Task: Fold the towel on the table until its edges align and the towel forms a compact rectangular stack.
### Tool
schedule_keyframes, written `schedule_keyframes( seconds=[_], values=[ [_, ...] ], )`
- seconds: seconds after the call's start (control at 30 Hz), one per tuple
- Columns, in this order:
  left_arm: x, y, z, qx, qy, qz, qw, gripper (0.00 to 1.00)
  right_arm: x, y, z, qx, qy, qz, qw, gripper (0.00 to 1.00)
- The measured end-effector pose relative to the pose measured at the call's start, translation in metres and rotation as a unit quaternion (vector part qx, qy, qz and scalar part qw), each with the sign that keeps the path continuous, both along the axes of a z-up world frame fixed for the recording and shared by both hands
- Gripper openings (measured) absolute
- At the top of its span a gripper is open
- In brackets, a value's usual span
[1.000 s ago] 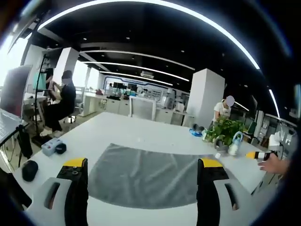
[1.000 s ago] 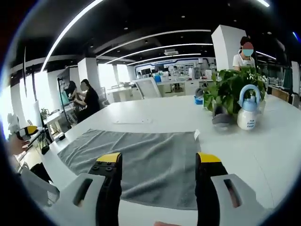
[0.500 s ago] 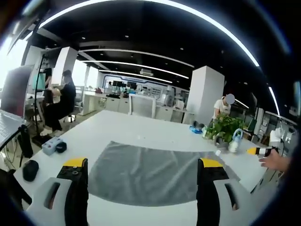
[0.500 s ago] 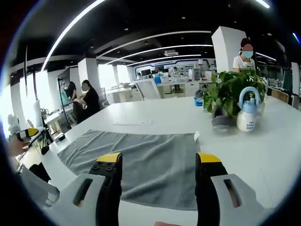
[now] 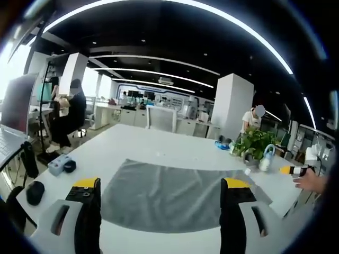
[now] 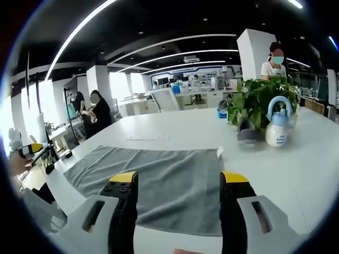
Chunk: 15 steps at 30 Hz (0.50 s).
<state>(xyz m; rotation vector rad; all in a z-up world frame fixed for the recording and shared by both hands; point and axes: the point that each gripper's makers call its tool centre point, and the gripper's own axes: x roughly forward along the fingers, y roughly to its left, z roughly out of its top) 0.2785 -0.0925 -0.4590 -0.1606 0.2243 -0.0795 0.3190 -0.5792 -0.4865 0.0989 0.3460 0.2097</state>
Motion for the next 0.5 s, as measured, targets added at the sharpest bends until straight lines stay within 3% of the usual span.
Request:
schedule_keyframes(
  seconds=[0.5],
  values=[
    [0.0069,-0.0007,0.0036,-0.002,0.004,-0.002,1.0000,0.91,-0.0010,-0.0048,-0.0083,0.002,0.015,-0.005,0.9999,0.60]
  ],
)
